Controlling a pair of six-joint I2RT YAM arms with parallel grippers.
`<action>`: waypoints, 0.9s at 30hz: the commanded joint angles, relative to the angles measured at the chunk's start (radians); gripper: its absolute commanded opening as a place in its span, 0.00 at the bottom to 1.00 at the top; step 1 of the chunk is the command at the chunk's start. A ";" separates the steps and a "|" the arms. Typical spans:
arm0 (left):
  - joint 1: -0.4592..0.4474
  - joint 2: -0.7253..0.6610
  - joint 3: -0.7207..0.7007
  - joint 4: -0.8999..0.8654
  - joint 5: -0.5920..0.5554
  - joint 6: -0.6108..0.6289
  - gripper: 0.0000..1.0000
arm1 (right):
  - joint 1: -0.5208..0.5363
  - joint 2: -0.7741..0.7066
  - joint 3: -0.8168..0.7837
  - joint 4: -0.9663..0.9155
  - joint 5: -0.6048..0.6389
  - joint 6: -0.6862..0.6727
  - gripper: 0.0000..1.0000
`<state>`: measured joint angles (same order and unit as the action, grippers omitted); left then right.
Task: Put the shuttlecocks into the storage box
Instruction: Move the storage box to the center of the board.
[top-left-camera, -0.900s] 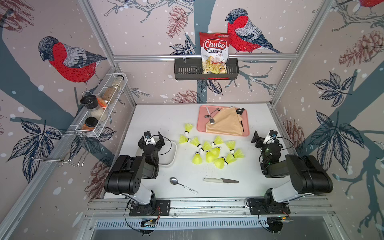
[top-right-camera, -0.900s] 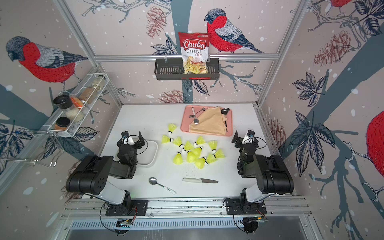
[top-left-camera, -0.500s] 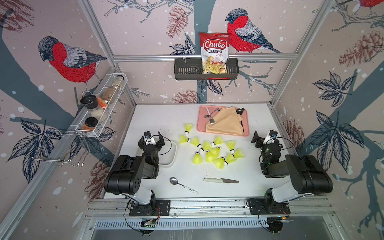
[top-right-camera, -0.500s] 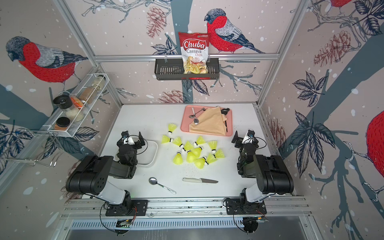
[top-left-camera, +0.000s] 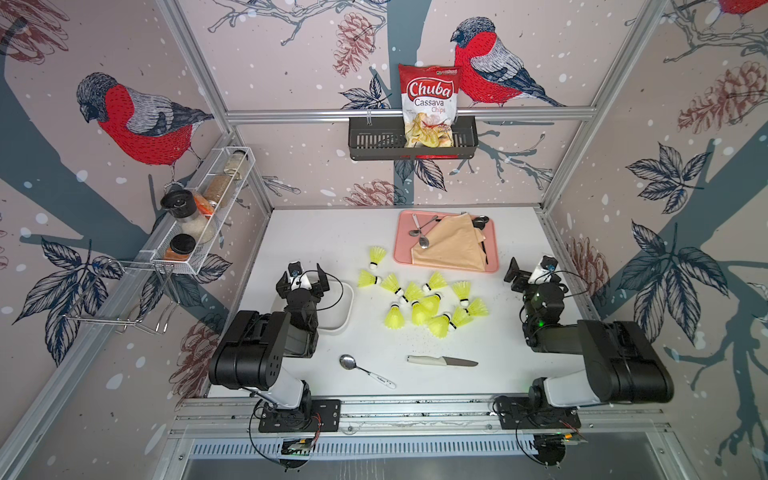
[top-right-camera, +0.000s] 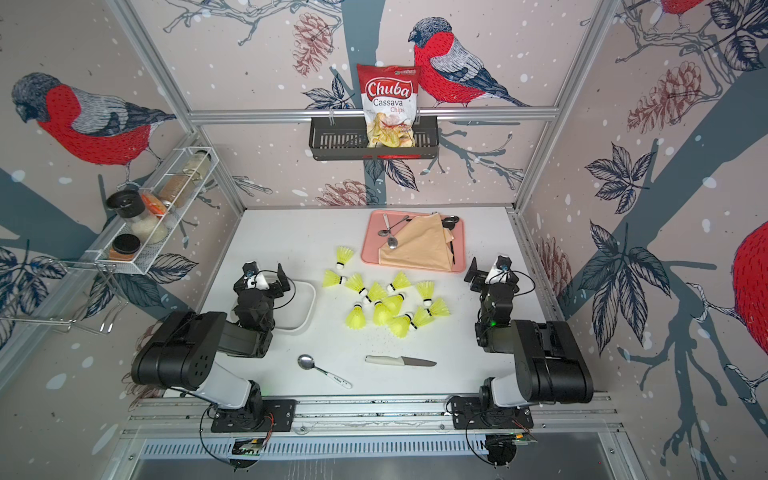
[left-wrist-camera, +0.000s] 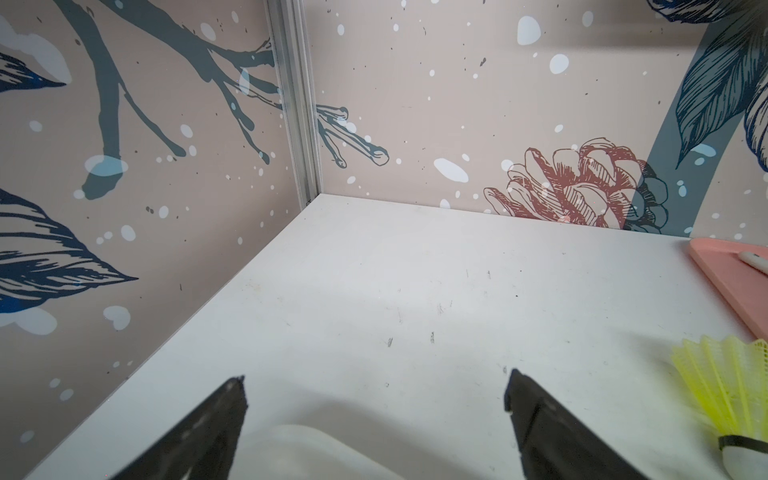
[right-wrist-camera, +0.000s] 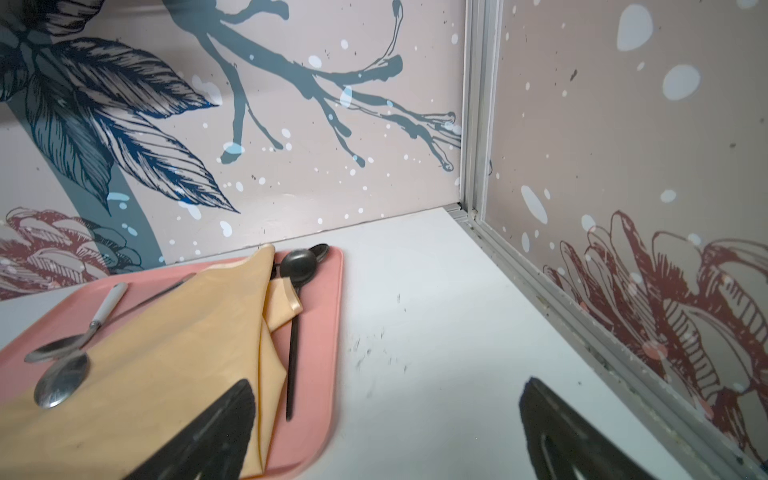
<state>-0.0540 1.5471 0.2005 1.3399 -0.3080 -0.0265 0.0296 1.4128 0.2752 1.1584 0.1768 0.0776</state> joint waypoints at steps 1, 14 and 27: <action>-0.046 -0.089 -0.010 -0.007 -0.008 0.062 1.00 | 0.026 -0.071 0.134 -0.305 0.077 0.009 1.00; -0.215 -0.555 0.526 -1.026 -0.111 -0.612 0.99 | 0.046 -0.131 0.833 -1.243 -0.149 0.691 1.00; -0.276 -0.277 0.770 -1.976 0.200 -0.508 0.80 | 0.555 -0.217 0.863 -1.669 -0.066 0.509 0.93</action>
<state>-0.3267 1.2472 0.9710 -0.3916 -0.1673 -0.6003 0.5003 1.2144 1.1778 -0.4183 0.1429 0.6205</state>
